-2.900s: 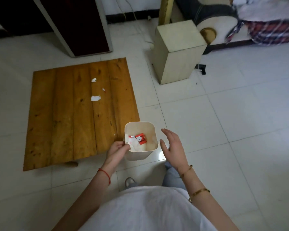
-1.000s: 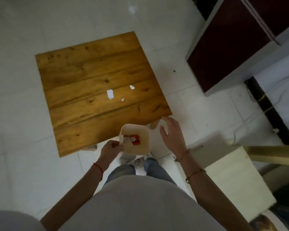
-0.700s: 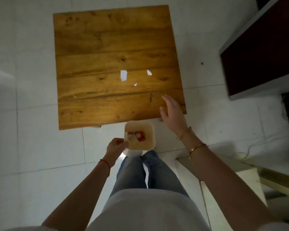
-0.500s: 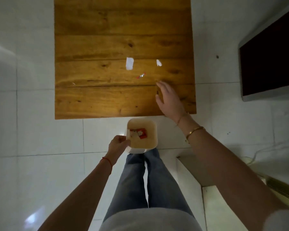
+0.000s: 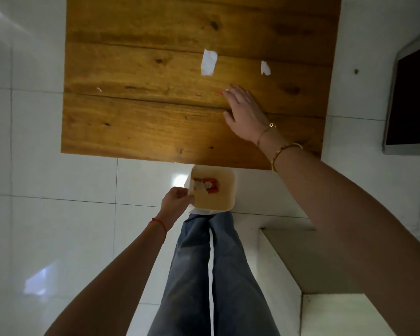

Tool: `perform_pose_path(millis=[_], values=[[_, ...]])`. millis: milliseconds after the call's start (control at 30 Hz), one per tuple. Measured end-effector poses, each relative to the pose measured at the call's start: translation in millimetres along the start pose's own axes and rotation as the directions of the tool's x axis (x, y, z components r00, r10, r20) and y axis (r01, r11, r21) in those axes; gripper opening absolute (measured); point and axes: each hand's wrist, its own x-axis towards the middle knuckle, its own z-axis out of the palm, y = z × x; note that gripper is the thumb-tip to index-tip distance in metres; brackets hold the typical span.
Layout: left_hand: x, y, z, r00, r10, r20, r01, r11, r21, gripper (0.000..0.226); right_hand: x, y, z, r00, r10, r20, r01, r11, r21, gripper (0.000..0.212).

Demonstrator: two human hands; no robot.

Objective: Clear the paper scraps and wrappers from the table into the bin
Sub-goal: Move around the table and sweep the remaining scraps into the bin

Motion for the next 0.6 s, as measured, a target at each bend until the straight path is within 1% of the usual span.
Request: perform_pose_path(millis=[100, 233, 300, 433, 533, 600], values=[[9, -1, 0, 1.0, -0.018, -0.014, 0.018, 0.999, -0.036, 0.018, -8, -3, 12, 0.999, -0.036, 0.003, 0.036, 0.999, -0.008, 0.053], [15, 1, 3, 0.999, 0.023, -0.033, -0.025, 0.999, -0.047, 0.017, -41, -13, 35, 0.991, -0.137, 0.003, 0.136, 0.99, 0.028, 0.048], [16, 2, 2, 0.998, 0.049, -0.031, -0.051, 0.998, -0.046, 0.018, -63, -17, 48, 0.978, -0.206, 0.022, 0.205, 0.979, 0.016, 0.046], [17, 1, 0, 0.998, 0.051, -0.03, -0.052, 0.997, -0.051, 0.017, -103, -26, 72, 0.945, -0.315, 0.087, 0.314, 0.949, 0.031, 0.043], [16, 0, 0, 0.997, 0.062, -0.038, -0.064, 0.997, -0.046, 0.019, -124, -29, 79, 0.916, -0.389, 0.097, 0.384, 0.921, 0.069, 0.037], [14, -2, -1, 0.997, 0.066, -0.044, -0.068, 0.997, -0.048, 0.019, -128, -32, 78, 0.91, -0.406, 0.085, 0.397, 0.912, 0.101, 0.034]])
